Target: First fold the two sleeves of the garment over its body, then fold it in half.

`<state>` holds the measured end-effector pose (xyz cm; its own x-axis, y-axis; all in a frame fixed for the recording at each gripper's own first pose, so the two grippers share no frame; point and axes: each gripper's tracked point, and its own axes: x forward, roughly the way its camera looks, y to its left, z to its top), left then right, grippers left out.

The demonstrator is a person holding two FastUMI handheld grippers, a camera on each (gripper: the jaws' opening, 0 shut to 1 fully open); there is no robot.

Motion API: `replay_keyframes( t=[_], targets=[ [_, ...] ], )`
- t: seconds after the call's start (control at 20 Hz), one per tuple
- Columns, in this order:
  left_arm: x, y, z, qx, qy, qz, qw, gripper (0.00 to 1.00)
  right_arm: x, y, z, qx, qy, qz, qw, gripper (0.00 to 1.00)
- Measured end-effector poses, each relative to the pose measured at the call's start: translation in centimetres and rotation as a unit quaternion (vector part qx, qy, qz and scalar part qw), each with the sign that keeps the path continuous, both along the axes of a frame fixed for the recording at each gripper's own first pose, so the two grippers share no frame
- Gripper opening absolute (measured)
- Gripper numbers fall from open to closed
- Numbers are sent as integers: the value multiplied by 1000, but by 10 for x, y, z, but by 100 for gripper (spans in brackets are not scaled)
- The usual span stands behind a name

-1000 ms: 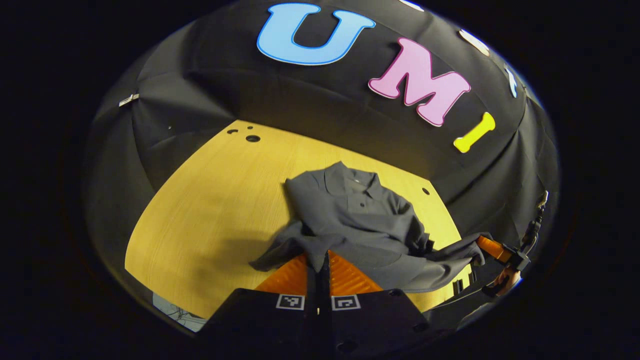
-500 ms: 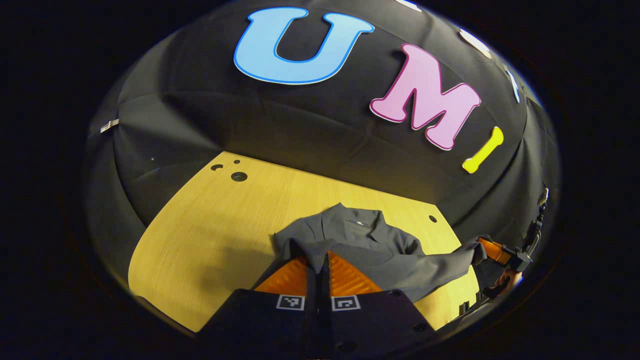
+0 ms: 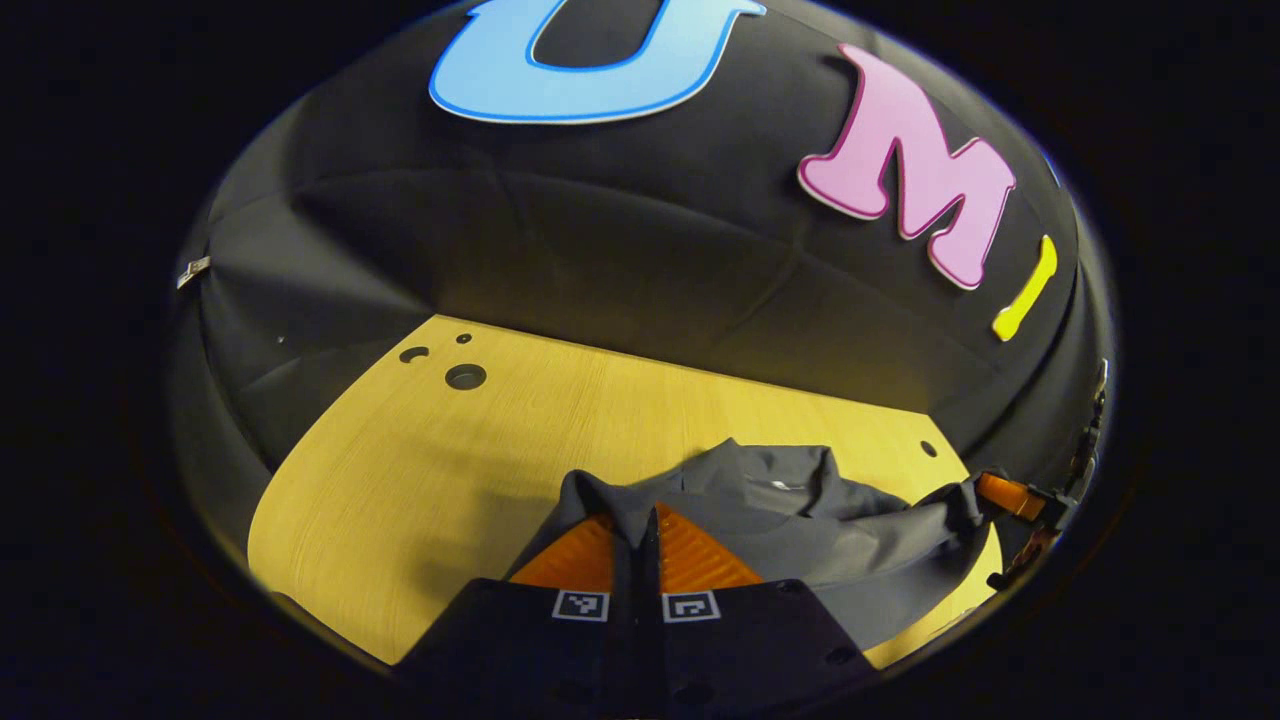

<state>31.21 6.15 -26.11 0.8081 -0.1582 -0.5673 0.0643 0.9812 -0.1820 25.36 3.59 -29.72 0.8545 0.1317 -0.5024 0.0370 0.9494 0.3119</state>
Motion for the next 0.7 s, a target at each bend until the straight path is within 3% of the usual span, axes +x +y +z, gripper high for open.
replay_keyframes(
  t=[0.45,0.55,0.6,0.65,0.7],
  targets=[
    [28,8,-86,25,66,26,997,5,19,5,-93,2,82,4,997,6],
    [27,9,-98,38,84,30,995,8,18,5,-100,1,93,0,996,9],
    [26,10,-101,42,89,33,995,15,16,5,-101,2,98,-2,995,14],
    [25,11,-103,47,92,35,994,16,17,2,-102,1,102,-7,995,17],
    [24,12,-105,55,94,39,993,21,13,1,-101,3,109,-8,994,15]
  ],
)
